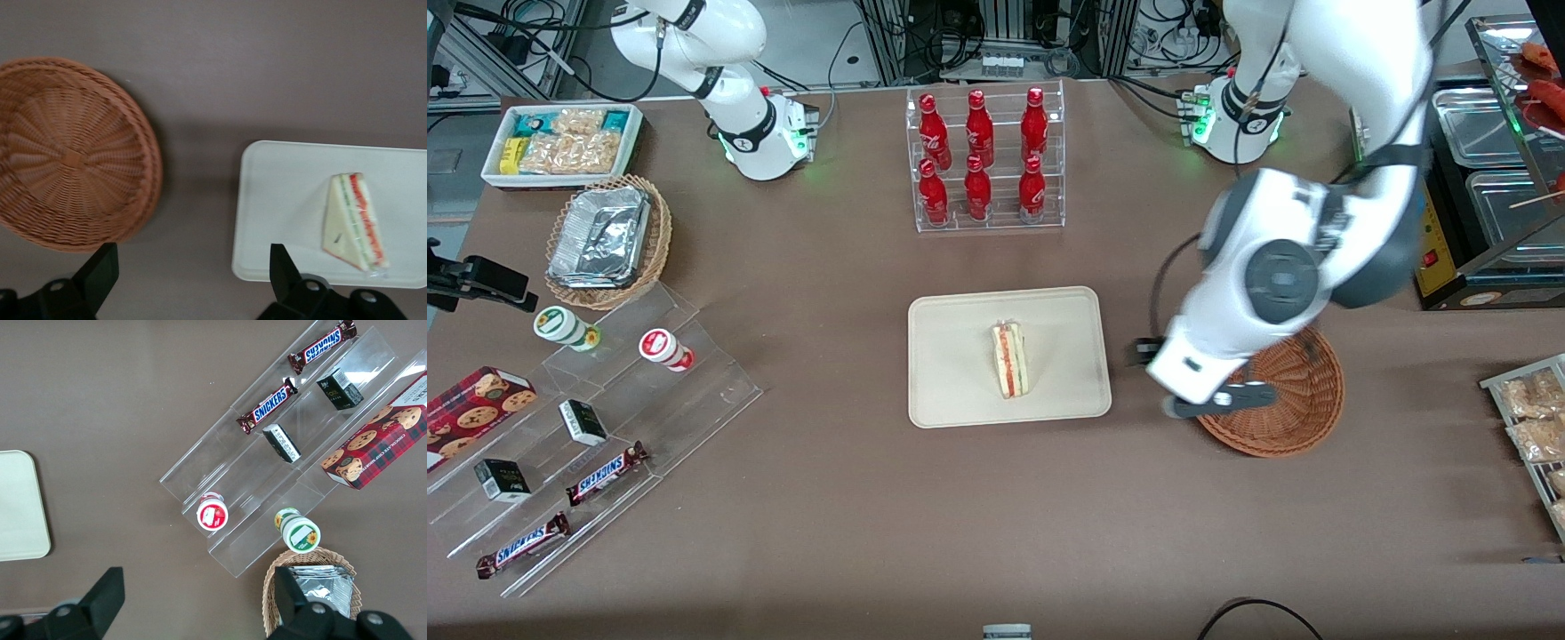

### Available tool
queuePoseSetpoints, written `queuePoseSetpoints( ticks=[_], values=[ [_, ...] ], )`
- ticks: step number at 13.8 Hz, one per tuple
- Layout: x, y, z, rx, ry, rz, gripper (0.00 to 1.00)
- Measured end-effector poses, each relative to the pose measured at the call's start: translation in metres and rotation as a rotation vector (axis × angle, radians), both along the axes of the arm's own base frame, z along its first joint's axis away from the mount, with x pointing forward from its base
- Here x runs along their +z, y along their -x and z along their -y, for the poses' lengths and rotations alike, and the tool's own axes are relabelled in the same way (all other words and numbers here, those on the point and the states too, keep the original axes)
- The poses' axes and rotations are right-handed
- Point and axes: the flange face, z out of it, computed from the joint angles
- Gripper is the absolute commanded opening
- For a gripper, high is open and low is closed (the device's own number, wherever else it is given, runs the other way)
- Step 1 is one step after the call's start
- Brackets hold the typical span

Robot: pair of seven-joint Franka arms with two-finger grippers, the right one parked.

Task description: Place sandwich from basket to tray

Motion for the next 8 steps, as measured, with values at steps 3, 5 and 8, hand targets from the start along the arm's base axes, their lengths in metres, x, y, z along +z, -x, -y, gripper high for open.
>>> queuePoseSetpoints(
  ticks=[3, 5, 8],
  values=[
    [0.018, -0.001, -0.073, -0.066, 0.017, -0.020, 1.00],
    [0.034, 0.001, -0.117, -0.104, 0.030, -0.031, 1.00],
    [0.071, 0.015, -0.167, -0.131, 0.045, -0.040, 1.00]
  ],
)
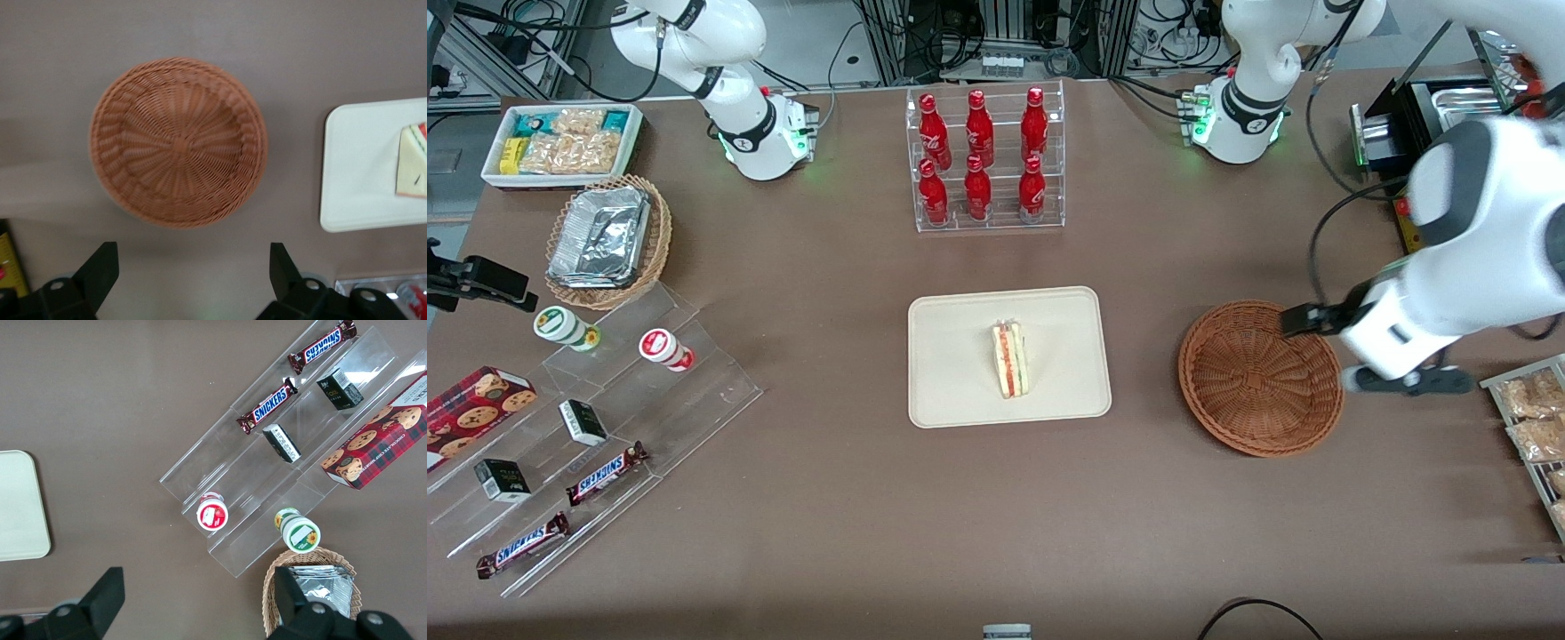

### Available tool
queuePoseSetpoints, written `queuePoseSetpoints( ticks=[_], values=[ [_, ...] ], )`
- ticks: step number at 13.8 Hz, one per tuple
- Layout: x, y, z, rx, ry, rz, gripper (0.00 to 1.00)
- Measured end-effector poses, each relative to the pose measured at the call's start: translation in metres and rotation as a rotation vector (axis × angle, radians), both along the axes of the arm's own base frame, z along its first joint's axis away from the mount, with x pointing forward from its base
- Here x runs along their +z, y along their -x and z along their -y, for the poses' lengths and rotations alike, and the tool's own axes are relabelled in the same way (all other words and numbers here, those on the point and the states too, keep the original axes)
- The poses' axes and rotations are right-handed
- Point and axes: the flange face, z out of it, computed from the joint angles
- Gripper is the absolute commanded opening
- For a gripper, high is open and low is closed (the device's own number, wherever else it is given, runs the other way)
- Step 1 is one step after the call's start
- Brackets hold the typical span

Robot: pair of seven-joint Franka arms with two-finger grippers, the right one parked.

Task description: Place sandwich from basket to tray

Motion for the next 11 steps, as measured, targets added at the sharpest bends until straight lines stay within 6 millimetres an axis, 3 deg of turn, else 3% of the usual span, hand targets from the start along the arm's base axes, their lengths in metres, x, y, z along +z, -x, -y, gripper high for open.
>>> queuePoseSetpoints(
  ticks=[5, 8, 11],
  values=[
    [0.062, 0.040, -0.032, -0.023, 0.002, 0.003, 1.00],
    [0.081, 0.055, -0.050, -0.059, 0.003, 0.015, 1.00],
    [0.094, 0.066, -0.050, -0.066, -0.013, 0.034, 1.00]
  ],
)
